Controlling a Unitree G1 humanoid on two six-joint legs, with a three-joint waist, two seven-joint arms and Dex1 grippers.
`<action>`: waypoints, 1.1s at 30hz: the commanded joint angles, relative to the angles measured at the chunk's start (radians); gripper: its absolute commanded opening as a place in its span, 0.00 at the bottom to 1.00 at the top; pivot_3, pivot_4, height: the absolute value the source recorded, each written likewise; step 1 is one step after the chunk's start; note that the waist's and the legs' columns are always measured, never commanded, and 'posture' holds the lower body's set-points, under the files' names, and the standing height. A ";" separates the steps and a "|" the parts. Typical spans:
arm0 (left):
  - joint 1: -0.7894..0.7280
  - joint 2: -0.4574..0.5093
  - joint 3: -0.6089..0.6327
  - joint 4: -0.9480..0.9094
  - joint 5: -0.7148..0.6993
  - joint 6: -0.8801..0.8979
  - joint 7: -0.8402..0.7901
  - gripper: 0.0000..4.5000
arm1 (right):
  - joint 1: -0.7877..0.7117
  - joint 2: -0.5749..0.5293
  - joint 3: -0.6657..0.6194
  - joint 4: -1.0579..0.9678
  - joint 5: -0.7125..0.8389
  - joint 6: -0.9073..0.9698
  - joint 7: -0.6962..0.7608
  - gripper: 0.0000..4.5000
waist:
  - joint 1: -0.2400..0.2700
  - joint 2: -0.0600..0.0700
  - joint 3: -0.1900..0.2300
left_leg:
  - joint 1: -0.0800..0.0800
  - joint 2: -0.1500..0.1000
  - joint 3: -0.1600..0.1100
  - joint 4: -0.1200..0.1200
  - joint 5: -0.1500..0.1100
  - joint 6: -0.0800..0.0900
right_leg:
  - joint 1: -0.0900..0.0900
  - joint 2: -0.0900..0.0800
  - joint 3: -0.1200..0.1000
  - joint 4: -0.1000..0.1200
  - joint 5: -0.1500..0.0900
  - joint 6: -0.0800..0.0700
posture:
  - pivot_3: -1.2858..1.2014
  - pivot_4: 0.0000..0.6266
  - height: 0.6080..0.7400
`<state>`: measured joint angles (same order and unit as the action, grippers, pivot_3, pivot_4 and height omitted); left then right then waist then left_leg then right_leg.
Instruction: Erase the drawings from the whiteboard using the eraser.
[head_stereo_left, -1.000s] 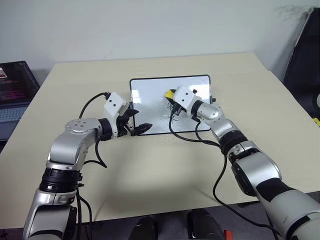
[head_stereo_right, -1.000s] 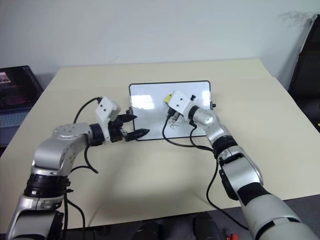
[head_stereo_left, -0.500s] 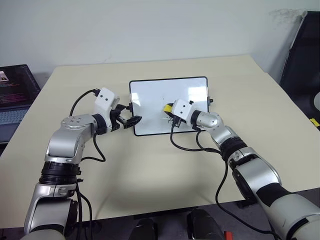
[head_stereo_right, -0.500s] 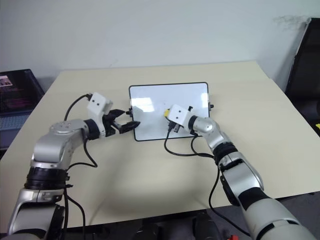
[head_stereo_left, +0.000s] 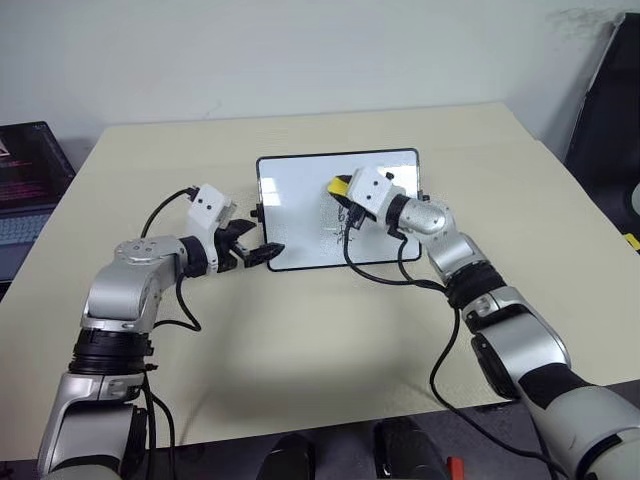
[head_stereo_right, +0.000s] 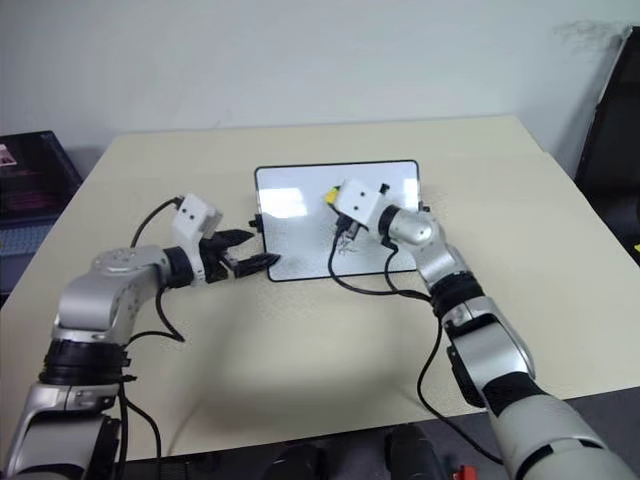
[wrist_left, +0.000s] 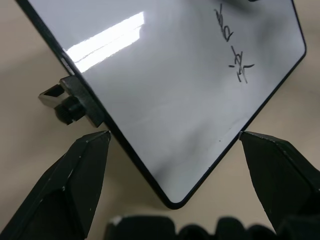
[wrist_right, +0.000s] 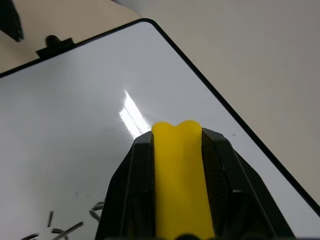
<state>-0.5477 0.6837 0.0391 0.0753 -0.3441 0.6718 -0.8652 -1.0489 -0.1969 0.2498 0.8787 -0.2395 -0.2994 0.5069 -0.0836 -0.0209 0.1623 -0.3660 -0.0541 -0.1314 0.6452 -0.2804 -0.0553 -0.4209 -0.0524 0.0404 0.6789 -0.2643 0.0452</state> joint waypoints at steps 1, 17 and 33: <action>-0.013 0.017 0.011 -0.044 -0.006 -0.017 -0.009 1.00 | 0.006 -0.002 0.017 0.029 -0.029 0.038 -0.014 0.21 | 0.000 0.000 0.000 | 0.000 0.000 0.000 0.000 0.000 0.000 | 0.000 0.000 0.000 0.000 0.000 0.000 | 0.52 0.24 1.00; -0.023 0.015 0.015 -0.039 -0.001 -0.018 0.000 1.00 | 0.067 -0.038 0.097 -0.001 -0.088 0.081 0.044 0.21 | 0.000 0.000 0.000 | 0.019 0.001 -0.001 0.001 -0.002 0.004 | 0.019 0.005 0.000 0.002 0.000 0.000 | 0.52 0.24 1.00; -0.004 0.015 0.017 -0.074 -0.009 -0.003 0.002 1.00 | 0.036 -0.043 0.034 -0.066 -0.056 0.121 0.001 0.21 | -0.002 0.000 0.001 | 0.003 0.002 0.000 0.000 -0.001 0.001 | 0.004 0.002 0.000 -0.001 0.000 0.000 | 0.52 0.24 1.00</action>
<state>-0.5491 0.6839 0.0384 0.0435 -0.3434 0.6716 -0.8627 -1.0325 -0.2362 0.2687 0.8052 -0.2848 -0.1913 0.4990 -0.0857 -0.0212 0.1629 -0.3642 -0.0522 -0.1304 0.6453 -0.2806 -0.0551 -0.4192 -0.0507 0.0411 0.6782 -0.2640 0.0448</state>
